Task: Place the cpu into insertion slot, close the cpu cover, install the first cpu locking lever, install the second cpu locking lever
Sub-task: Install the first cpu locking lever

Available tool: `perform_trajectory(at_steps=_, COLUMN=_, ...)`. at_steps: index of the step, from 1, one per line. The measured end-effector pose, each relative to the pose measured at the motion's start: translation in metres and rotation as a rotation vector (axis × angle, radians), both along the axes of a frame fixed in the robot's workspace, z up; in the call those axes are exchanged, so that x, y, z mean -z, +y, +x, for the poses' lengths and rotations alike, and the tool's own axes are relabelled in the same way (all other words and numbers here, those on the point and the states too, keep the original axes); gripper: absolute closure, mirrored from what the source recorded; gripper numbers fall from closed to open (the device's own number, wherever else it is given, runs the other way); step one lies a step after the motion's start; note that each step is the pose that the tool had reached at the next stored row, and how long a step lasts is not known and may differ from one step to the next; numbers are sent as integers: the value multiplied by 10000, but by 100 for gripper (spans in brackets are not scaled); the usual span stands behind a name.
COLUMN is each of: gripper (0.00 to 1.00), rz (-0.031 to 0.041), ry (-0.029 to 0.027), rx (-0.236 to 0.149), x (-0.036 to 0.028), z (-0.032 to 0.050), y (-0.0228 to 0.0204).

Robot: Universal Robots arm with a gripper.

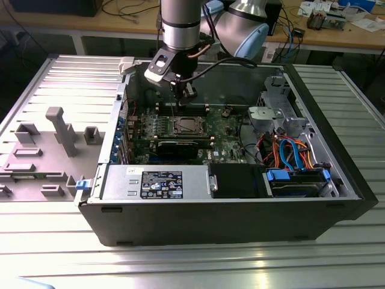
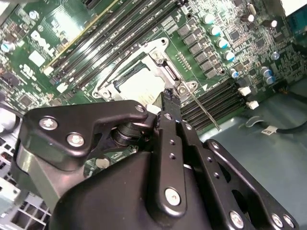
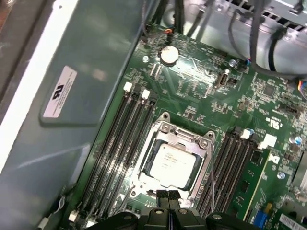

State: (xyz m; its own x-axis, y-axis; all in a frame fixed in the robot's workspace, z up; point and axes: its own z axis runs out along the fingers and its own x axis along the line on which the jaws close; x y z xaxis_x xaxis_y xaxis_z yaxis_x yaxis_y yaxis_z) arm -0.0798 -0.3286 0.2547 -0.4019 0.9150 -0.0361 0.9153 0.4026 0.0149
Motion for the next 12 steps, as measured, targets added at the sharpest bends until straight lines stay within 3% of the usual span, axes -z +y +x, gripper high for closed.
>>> perform_trajectory(at_steps=7, gripper=89, rz=-22, ry=0, rx=-175, x=-70, z=0, y=0)
perform_trajectory(at_steps=12, gripper=89, rz=-27, ry=-1, rx=-986, x=-72, z=0, y=0)
